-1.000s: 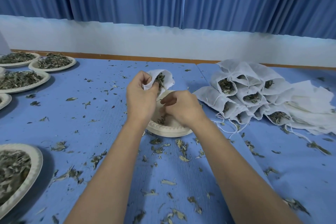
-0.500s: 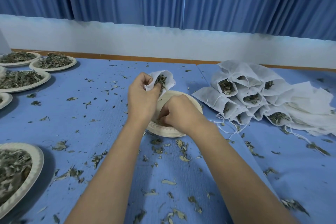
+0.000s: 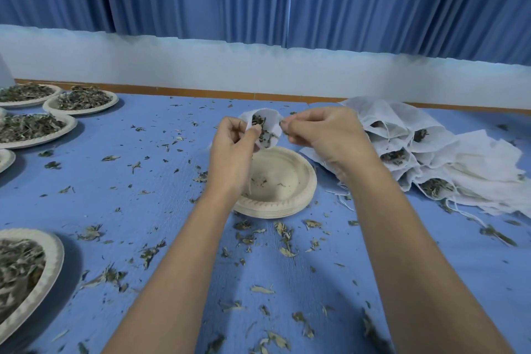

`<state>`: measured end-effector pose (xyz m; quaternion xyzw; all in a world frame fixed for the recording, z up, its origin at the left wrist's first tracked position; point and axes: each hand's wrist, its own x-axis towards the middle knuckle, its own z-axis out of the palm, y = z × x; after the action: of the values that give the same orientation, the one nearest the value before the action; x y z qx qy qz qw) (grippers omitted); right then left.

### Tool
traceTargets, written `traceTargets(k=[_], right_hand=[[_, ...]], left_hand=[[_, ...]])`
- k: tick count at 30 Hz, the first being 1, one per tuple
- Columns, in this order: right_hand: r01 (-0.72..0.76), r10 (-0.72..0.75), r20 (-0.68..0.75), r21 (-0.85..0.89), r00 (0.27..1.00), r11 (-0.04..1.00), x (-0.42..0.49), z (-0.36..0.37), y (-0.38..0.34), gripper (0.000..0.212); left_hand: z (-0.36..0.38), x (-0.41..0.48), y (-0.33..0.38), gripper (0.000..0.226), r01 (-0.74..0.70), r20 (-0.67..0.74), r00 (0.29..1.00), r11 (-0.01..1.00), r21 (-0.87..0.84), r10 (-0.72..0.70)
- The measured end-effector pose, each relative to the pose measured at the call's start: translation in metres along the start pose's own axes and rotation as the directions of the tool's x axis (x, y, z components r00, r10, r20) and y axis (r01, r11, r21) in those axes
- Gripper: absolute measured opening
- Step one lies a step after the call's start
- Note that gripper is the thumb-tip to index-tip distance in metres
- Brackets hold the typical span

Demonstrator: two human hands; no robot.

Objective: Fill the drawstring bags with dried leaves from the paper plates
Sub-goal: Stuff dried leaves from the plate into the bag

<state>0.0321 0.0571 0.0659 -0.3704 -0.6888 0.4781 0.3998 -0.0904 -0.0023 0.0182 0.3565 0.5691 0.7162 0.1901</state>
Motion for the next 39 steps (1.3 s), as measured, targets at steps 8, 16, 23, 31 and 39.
traceTargets(k=[8,16,23,31,39], right_hand=[[0.175,-0.218,-0.067,-0.394,0.974,0.902,-0.008,0.033,0.015,0.026],[0.16,-0.22,-0.101,-0.415,0.97,0.896,-0.003,0.03,0.027,0.016],[0.17,-0.186,-0.048,-0.232,0.981,0.958,-0.004,0.033,0.022,0.012],[0.12,-0.104,-0.16,0.092,0.982,0.989,0.0,0.016,0.018,0.018],[0.037,-0.034,0.131,-0.022,0.991,0.999,0.003,0.019,0.029,0.026]], left_hand=[[0.006,-0.014,0.002,0.015,-0.091,0.17,0.982,0.993,0.074,0.078],[-0.001,-0.014,0.009,0.017,-0.018,0.406,0.913,1.0,-0.02,0.025],[-0.004,-0.007,0.006,0.023,-0.033,0.24,0.97,0.999,-0.001,0.033],[-0.011,0.0,0.008,0.021,0.024,0.077,0.997,0.998,-0.066,-0.019],[-0.012,-0.006,0.009,0.026,-0.02,0.253,0.967,1.0,-0.017,0.023]])
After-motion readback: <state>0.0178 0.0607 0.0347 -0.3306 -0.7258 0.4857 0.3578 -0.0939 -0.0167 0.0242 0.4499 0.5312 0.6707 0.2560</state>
